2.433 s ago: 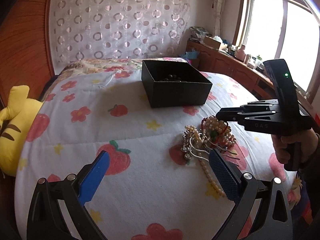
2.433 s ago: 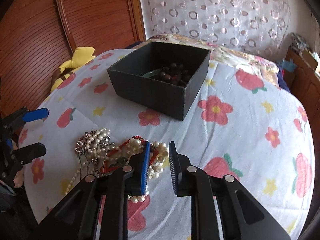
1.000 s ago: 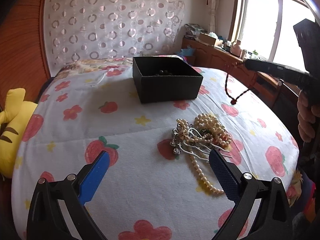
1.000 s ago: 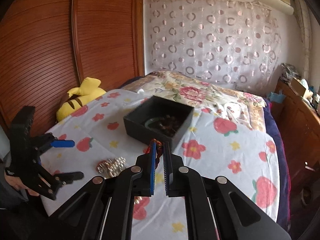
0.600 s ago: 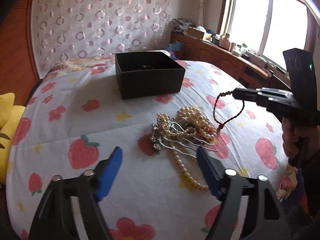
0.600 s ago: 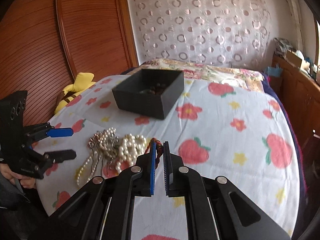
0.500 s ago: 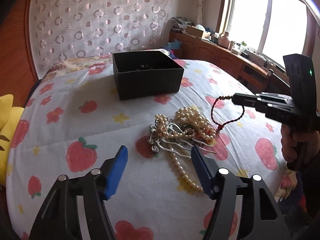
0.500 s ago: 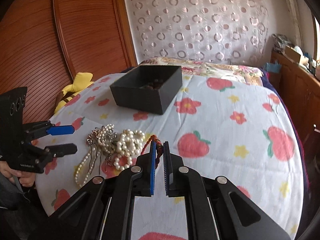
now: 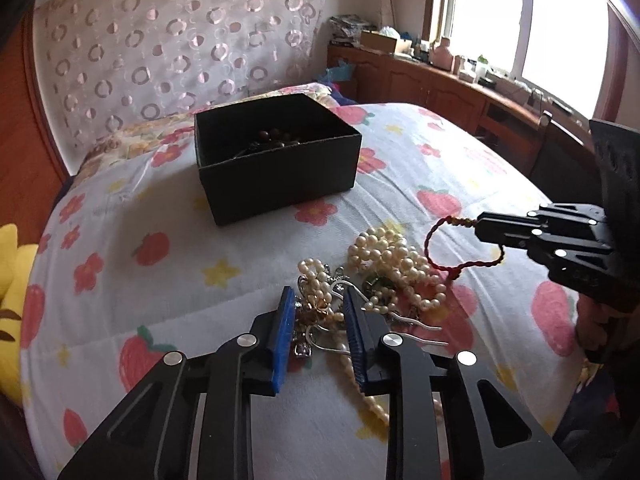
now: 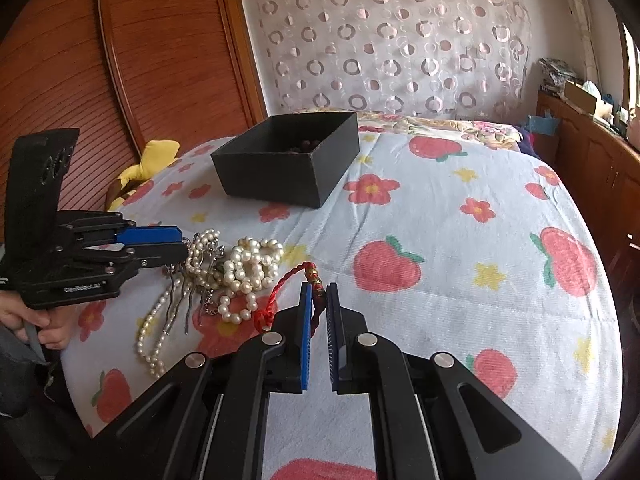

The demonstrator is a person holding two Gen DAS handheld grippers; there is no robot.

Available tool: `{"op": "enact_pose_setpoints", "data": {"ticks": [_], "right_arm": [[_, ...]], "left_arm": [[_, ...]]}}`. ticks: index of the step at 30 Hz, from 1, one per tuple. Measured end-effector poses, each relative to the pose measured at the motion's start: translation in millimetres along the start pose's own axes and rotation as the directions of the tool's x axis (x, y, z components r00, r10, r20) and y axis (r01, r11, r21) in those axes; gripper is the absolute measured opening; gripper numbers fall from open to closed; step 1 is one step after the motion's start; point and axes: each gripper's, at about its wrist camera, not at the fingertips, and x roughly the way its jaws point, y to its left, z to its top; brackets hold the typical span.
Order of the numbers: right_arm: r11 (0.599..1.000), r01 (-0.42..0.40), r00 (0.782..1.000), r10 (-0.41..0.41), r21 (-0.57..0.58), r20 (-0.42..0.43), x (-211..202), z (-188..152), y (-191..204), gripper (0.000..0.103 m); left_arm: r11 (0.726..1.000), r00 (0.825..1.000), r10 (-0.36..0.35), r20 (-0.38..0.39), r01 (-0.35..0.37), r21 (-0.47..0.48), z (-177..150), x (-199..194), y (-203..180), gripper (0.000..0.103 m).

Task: Organize jewelry
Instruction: 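Grasp a silver hairpin with the left tool while the right holds the red bracelet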

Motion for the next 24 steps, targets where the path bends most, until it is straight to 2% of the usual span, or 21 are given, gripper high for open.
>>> {"op": "enact_pose_setpoints", "data": {"ticks": [3,8,21,24], "right_arm": [[1.000,-0.004,1.000,0.004,0.008,0.001,0,1,-1,0.008],[1.000,-0.004,1.000,0.004,0.011,0.002,-1,0,-1,0.008],[1.000,0.014,1.000,-0.014,-0.014,0.006,-2,2,2,0.008],[1.000,0.008,1.000,-0.008,-0.007,0.006,-2,2,2,0.008]], "left_arm": [[0.999,1.000,0.015,-0.012,-0.015,0.029,0,4,-4,0.014],[0.997,1.000,0.030,-0.003,-0.029,0.075,-3,1,-8,0.013],[1.000,0.995,0.005,0.104,-0.006,0.003,17,-33,11,0.013],[1.000,0.995,0.006,0.104,-0.006,-0.001,18,-36,14,0.013]]}}
